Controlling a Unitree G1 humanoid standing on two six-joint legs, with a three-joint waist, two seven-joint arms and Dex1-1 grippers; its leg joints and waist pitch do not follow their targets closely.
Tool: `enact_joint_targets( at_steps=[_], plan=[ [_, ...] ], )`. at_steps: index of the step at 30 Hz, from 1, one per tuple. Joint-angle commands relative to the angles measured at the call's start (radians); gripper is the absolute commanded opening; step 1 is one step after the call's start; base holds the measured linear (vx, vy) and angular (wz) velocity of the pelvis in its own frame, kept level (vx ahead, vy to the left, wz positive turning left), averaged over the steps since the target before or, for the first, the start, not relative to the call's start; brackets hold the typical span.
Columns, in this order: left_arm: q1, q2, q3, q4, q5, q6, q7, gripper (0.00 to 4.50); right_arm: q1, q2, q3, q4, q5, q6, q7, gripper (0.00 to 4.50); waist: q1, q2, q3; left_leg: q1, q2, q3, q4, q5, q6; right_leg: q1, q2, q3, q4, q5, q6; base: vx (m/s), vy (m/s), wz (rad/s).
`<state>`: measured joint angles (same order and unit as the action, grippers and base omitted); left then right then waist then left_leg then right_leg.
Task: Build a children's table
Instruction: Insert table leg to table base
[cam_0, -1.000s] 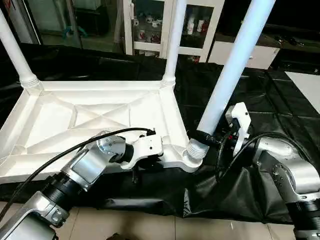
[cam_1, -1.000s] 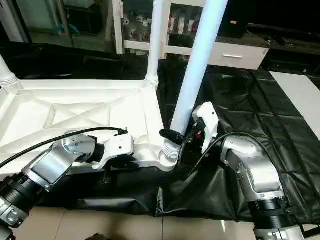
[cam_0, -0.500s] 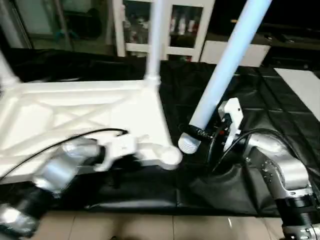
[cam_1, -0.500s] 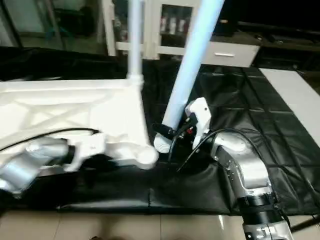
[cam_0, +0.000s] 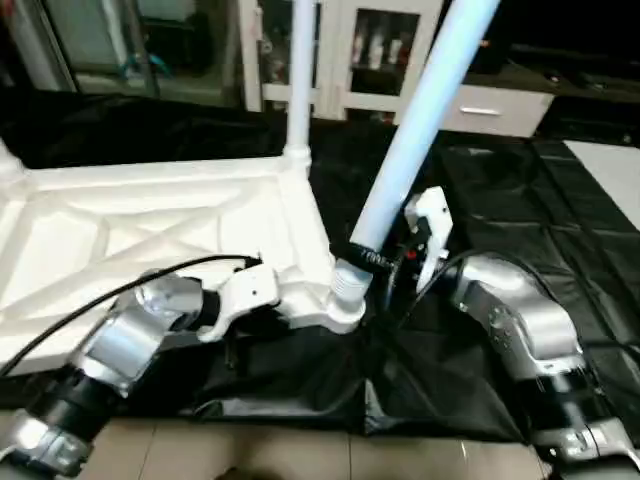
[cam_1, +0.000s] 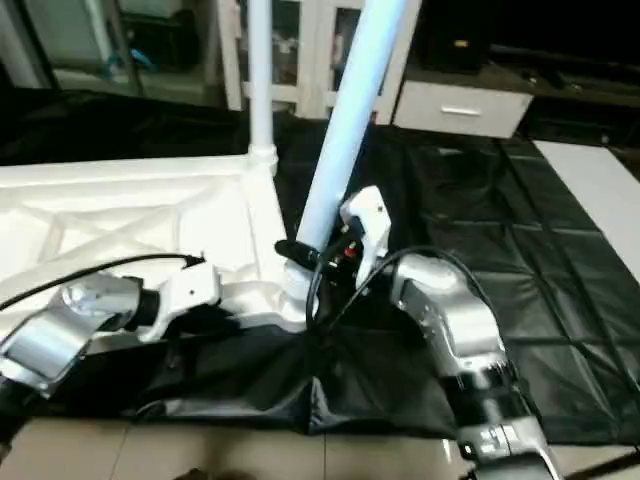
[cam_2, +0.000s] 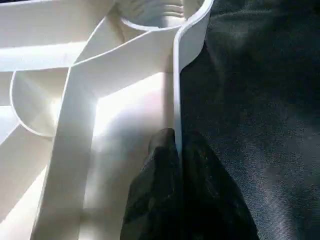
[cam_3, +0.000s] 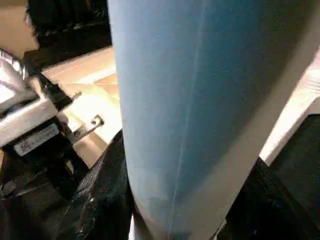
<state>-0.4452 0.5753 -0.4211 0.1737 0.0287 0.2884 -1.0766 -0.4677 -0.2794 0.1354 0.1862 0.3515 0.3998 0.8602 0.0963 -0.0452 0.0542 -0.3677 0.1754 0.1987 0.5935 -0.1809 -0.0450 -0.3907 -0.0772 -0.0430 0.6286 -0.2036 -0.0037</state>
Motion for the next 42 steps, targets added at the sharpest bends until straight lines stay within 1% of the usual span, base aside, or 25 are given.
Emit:
enact_joint_targets(
  at_steps=[1,5,6,8,11,14,16,19,20,22,25,26,27,29,31,32,33,35,36,38,39,40,42],
  plan=[
    [0.002,-0.027,-0.050,0.021,0.023,-0.005,0.007,0.00,-0.009,-0.011,0.012,0.007,-0.017,0.001,0.014,1.84,-0.002,0.001,-0.057,0.026,0.059,-0.025,-0.078,-0.227,-0.031,0.022,-0.073,0.046,-0.078,-0.206,-0.190,0.000,0.000,0.00],
    [-0.010,-0.035,-0.051,0.034,0.027,-0.014,0.006,0.00,-0.005,-0.039,0.032,0.004,-0.023,0.043,0.034,1.84,0.005,0.000,-0.057,0.025,0.057,-0.026,-0.079,-0.232,-0.029,0.023,-0.072,0.047,-0.079,-0.217,-0.177,0.000,0.000,0.00],
    [-0.013,-0.038,-0.052,0.038,0.026,-0.018,0.008,0.00,-0.002,-0.051,0.045,0.009,-0.032,0.044,0.046,1.84,0.007,0.000,-0.056,0.024,0.058,-0.026,-0.080,-0.233,-0.031,0.024,-0.074,0.048,-0.080,-0.226,-0.173,0.000,0.000,0.00],
    [-0.015,-0.041,-0.052,0.041,0.026,-0.019,0.008,0.00,-0.002,-0.055,0.051,0.015,-0.037,0.039,0.050,1.84,0.009,0.000,-0.057,0.024,0.059,-0.028,-0.081,-0.239,-0.036,0.024,-0.074,0.047,-0.081,-0.234,-0.168,0.000,0.000,0.00],
    [-0.016,-0.055,-0.046,0.042,0.025,-0.018,-0.001,0.00,-0.010,-0.050,0.050,0.049,-0.056,0.027,0.032,1.84,0.009,-0.002,-0.058,0.023,0.058,-0.028,-0.080,-0.236,-0.036,0.025,-0.075,0.047,-0.080,-0.232,-0.170,0.000,0.000,0.00],
    [-0.019,-0.058,-0.044,0.048,0.031,-0.022,-0.005,0.00,-0.017,-0.048,0.047,0.061,-0.060,0.021,0.028,1.84,0.011,-0.001,-0.059,0.024,0.058,-0.027,-0.078,-0.229,-0.033,0.023,-0.075,0.047,-0.080,-0.222,-0.174,0.000,0.000,0.00],
    [-0.021,-0.058,-0.044,0.054,0.032,-0.026,-0.007,0.00,-0.028,-0.045,0.044,0.078,-0.061,0.016,0.024,1.84,0.010,0.000,-0.059,0.025,0.058,-0.027,-0.079,-0.232,-0.032,0.023,-0.073,0.046,-0.080,-0.222,-0.176,0.000,0.000,0.00],
    [-0.022,-0.058,-0.045,0.058,0.034,-0.031,-0.012,0.00,-0.043,-0.027,0.033,0.111,-0.049,0.015,0.026,1.84,0.008,0.001,-0.057,0.024,0.058,-0.029,-0.082,-0.262,-0.040,0.023,-0.076,0.046,-0.083,-0.255,-0.174,0.000,0.000,0.00],
    [-0.022,-0.058,-0.046,0.059,0.034,-0.035,-0.016,0.00,-0.049,-0.019,0.034,0.129,-0.047,0.021,0.033,1.84,0.006,0.000,-0.057,0.024,0.058,-0.030,-0.083,-0.272,-0.043,0.023,-0.076,0.046,-0.085,-0.271,-0.171,0.000,0.000,0.00],
    [-0.021,-0.059,-0.046,0.058,0.034,-0.037,-0.021,0.00,-0.057,-0.011,0.047,0.161,-0.050,0.037,0.048,1.84,0.005,0.001,-0.056,0.025,0.059,-0.032,-0.084,-0.286,-0.048,0.021,-0.077,0.046,-0.087,-0.292,-0.167,0.000,0.000,0.00],
    [-0.022,-0.060,-0.045,0.059,0.037,-0.037,-0.025,0.00,-0.064,-0.006,0.060,0.190,-0.055,0.055,0.062,1.84,0.002,0.001,-0.056,0.027,0.060,-0.032,-0.085,-0.300,-0.053,0.019,-0.076,0.046,-0.087,-0.296,-0.166,0.000,0.000,0.00],
    [-0.022,-0.060,-0.045,0.059,0.037,-0.037,-0.025,0.00,-0.064,-0.006,0.060,0.190,-0.055,0.055,0.062,1.84,0.001,-0.001,-0.056,0.027,0.060,-0.032,-0.085,-0.301,-0.053,0.019,-0.075,0.046,-0.087,-0.294,-0.167,0.000,0.000,0.00],
    [-0.021,-0.061,-0.044,0.060,0.038,-0.038,-0.028,0.00,-0.070,-0.003,0.064,0.215,-0.057,0.070,0.066,1.84,0.000,-0.001,-0.057,0.027,0.060,-0.032,-0.085,-0.299,-0.054,0.020,-0.076,0.046,-0.087,-0.284,-0.169,0.000,0.000,0.00],
    [-0.020,-0.061,-0.044,0.058,0.038,-0.037,-0.029,0.00,-0.071,-0.002,0.064,0.231,-0.061,0.071,0.063,1.84,0.000,-0.002,-0.056,0.028,0.060,-0.032,-0.086,-0.308,-0.054,0.018,-0.077,0.047,-0.088,-0.294,-0.170,0.000,0.000,0.00],
    [-0.017,-0.060,-0.044,0.055,0.039,-0.036,-0.030,0.00,-0.072,0.003,0.050,0.260,-0.061,0.060,0.053,1.84,0.000,-0.003,-0.056,0.028,0.060,-0.033,-0.086,-0.312,-0.055,0.019,-0.078,0.047,-0.089,-0.303,-0.168,0.000,0.000,0.00],
    [-0.014,-0.059,-0.043,0.053,0.039,-0.036,-0.030,0.00,-0.069,0.012,0.023,0.279,-0.048,0.056,0.041,1.84,-0.001,-0.003,-0.056,0.029,0.061,-0.035,-0.088,-0.331,-0.061,0.017,-0.078,0.046,-0.091,-0.325,-0.163,0.000,0.000,0.00],
    [-0.014,-0.059,-0.043,0.053,0.039,-0.036,-0.030,0.00,-0.069,0.012,0.023,0.279,-0.048,0.056,0.041,1.84,-0.001,-0.003,-0.055,0.030,0.061,-0.035,-0.088,-0.342,-0.064,0.015,-0.078,0.046,-0.092,-0.335,-0.161,0.000,0.000,0.00],
    [-0.011,-0.059,-0.040,0.052,0.039,-0.037,-0.029,0.00,-0.058,0.019,-0.011,0.298,-0.035,0.041,0.026,1.84,-0.002,-0.004,-0.056,0.031,0.061,-0.037,-0.090,-0.362,-0.071,0.014,-0.078,0.045,-0.093,-0.345,-0.157,0.000,0.000,0.00],
    [-0.011,-0.059,-0.038,0.053,0.040,-0.037,-0.030,0.00,-0.050,0.021,-0.031,0.308,-0.028,0.032,0.016,1.84,-0.003,-0.001,-0.056,0.033,0.062,-0.038,-0.091,-0.372,-0.076,0.013,-0.078,0.045,-0.093,-0.341,-0.158,0.000,0.000,0.00],
    [-0.011,-0.060,-0.036,0.055,0.041,-0.038,-0.031,0.00,-0.035,0.024,-0.054,0.316,-0.018,0.021,0.006,1.84,-0.004,-0.004,-0.057,0.033,0.062,-0.038,-0.091,-0.380,-0.077,0.014,-0.077,0.045,-0.093,-0.328,-0.163,0.000,0.000,0.00],
    [-0.010,-0.061,-0.033,0.055,0.042,-0.038,-0.031,0.00,-0.019,0.027,-0.071,0.318,-0.008,0.010,0.000,1.84,-0.003,-0.002,-0.057,0.033,0.062,-0.037,-0.091,-0.380,-0.076,0.013,-0.078,0.046,-0.094,-0.322,-0.164,0.000,0.000,0.00],
    [-0.010,-0.061,-0.033,0.055,0.042,-0.038,-0.031,0.00,-0.019,0.027,-0.071,0.318,-0.008,0.010,0.000,1.84,-0.003,-0.004,-0.057,0.033,0.061,-0.037,-0.092,-0.381,-0.075,0.014,-0.077,0.046,-0.094,-0.322,-0.164,0.000,0.000,0.00],
    [-0.012,-0.062,-0.031,0.059,0.042,-0.039,-0.031,0.00,0.002,0.033,-0.089,0.316,-0.001,-0.009,-0.008,1.84,-0.003,-0.002,-0.058,0.032,0.062,-0.038,-0.092,-0.377,-0.073,0.015,-0.077,0.045,-0.093,-0.319,-0.166,0.000,0.000,0.00]
  ],
)
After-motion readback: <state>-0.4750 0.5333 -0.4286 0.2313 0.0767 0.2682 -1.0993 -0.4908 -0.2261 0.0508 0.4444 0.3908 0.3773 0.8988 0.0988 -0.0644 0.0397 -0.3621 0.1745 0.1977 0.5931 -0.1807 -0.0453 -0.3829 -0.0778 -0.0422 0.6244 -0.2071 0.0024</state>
